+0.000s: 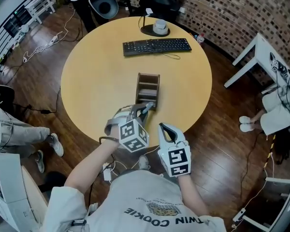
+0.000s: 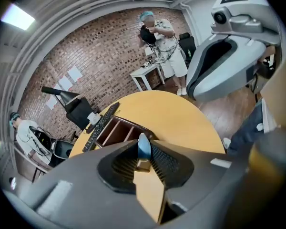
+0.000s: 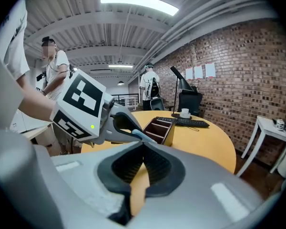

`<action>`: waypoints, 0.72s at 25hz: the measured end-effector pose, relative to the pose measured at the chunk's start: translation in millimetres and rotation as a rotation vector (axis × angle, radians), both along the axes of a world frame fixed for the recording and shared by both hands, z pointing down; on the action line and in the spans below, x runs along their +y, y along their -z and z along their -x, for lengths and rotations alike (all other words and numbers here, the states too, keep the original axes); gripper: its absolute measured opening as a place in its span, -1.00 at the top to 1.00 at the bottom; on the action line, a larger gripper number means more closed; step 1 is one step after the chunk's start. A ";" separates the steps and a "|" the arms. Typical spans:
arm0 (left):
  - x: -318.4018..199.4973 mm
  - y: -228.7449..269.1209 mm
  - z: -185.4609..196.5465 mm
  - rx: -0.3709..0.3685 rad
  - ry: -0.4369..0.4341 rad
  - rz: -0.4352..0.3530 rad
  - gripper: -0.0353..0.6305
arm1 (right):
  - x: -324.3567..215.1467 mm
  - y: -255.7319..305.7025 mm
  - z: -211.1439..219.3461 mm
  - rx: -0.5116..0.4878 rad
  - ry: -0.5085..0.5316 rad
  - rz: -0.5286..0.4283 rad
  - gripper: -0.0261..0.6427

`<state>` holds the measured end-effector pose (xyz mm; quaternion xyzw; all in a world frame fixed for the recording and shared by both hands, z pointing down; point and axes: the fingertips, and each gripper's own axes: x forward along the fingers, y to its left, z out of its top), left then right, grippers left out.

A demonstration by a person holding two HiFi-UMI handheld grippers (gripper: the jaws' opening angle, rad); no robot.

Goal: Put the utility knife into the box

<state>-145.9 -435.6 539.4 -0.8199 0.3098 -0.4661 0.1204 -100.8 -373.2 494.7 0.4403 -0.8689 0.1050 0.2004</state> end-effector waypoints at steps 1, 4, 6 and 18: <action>-2.1 -2.6 -2.2 -0.021 -0.021 -0.001 0.67 | -0.1 0.2 -1.2 0.001 -0.009 -0.001 0.92; -8.6 -11.9 -7.1 -0.074 -0.068 0.006 0.67 | -0.1 0.6 -5.7 0.004 -0.033 -0.005 0.92; -14.0 -18.7 -9.4 -0.099 -0.083 0.020 0.67 | -1.5 -1.0 -11.7 0.009 -0.048 -0.003 0.92; -28.9 -53.2 -22.5 -0.293 -0.168 0.034 0.67 | -5.1 -7.1 -24.4 0.012 -0.097 0.005 0.92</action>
